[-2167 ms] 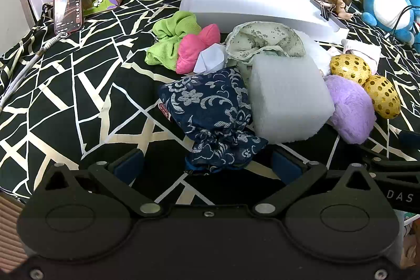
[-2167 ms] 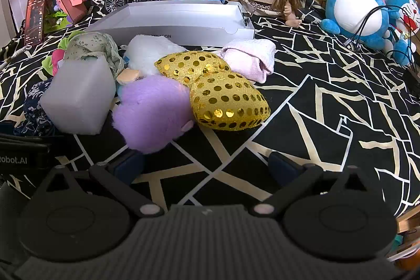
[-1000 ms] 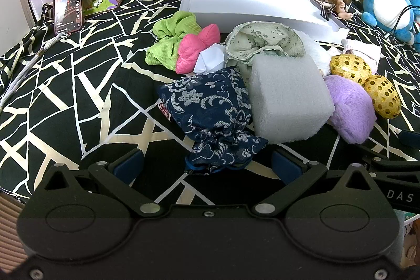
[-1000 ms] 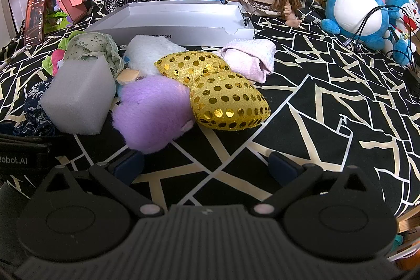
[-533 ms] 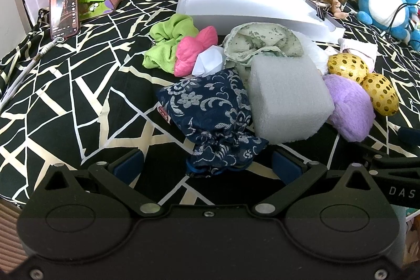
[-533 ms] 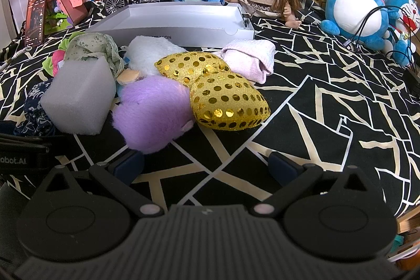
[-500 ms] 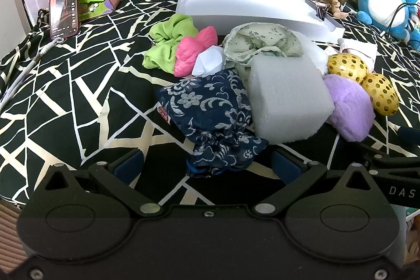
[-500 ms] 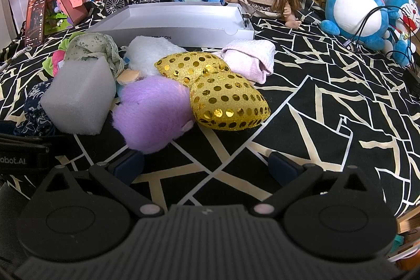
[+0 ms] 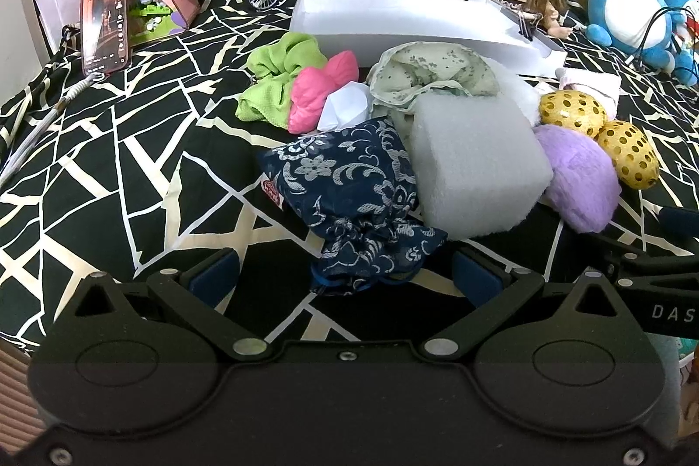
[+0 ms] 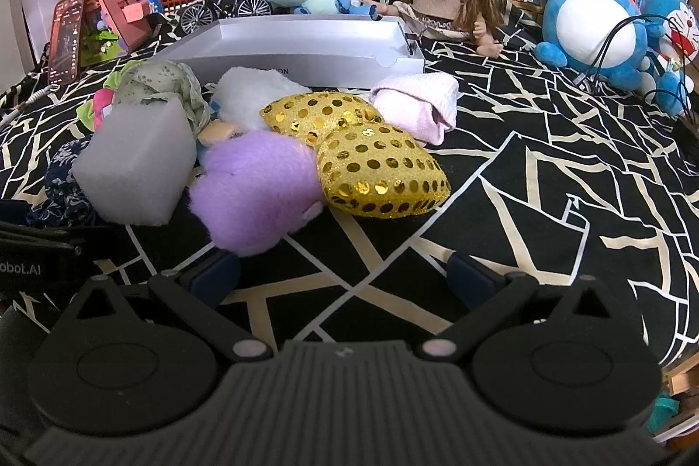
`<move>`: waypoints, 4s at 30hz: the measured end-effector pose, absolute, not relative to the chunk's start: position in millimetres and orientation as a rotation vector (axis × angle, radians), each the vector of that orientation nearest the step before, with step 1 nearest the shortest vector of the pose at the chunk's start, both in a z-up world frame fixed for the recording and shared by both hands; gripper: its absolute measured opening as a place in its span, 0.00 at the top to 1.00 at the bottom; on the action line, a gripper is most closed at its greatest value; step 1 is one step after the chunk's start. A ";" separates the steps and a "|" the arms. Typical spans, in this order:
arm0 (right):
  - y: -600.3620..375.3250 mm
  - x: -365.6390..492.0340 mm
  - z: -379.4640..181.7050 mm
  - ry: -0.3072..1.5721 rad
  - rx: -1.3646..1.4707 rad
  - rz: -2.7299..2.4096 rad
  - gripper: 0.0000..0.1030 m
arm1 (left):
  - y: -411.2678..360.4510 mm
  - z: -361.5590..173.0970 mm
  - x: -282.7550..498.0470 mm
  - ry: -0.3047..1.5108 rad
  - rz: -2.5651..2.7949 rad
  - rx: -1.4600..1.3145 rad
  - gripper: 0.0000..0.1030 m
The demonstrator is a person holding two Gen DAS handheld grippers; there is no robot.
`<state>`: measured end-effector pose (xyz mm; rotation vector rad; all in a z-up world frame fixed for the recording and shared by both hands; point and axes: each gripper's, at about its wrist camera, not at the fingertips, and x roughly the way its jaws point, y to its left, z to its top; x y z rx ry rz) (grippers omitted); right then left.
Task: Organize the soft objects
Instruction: 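Grasp the blue floral cloth bag with the left tool while the right tool grasps the gold sequin pillow, then carry the blue bag and gold pillow with both tools into the white tray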
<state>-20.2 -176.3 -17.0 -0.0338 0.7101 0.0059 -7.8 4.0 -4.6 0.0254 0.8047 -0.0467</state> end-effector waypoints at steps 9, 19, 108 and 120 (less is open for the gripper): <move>-184.4 -29.9 -13.2 0.664 0.010 0.035 0.00 | 6.8 2.3 -12.6 0.777 -0.026 0.014 0.04; -200.9 -42.9 20.4 0.464 -0.015 0.048 0.03 | 24.2 31.0 -26.8 0.619 -0.013 -0.039 0.21; -226.1 201.5 68.2 0.627 0.410 0.059 0.63 | -11.6 65.8 242.6 0.751 -0.208 -0.302 0.68; -224.9 252.5 25.4 0.745 0.574 -0.057 0.63 | -36.7 32.6 285.9 0.818 -0.164 -0.278 0.68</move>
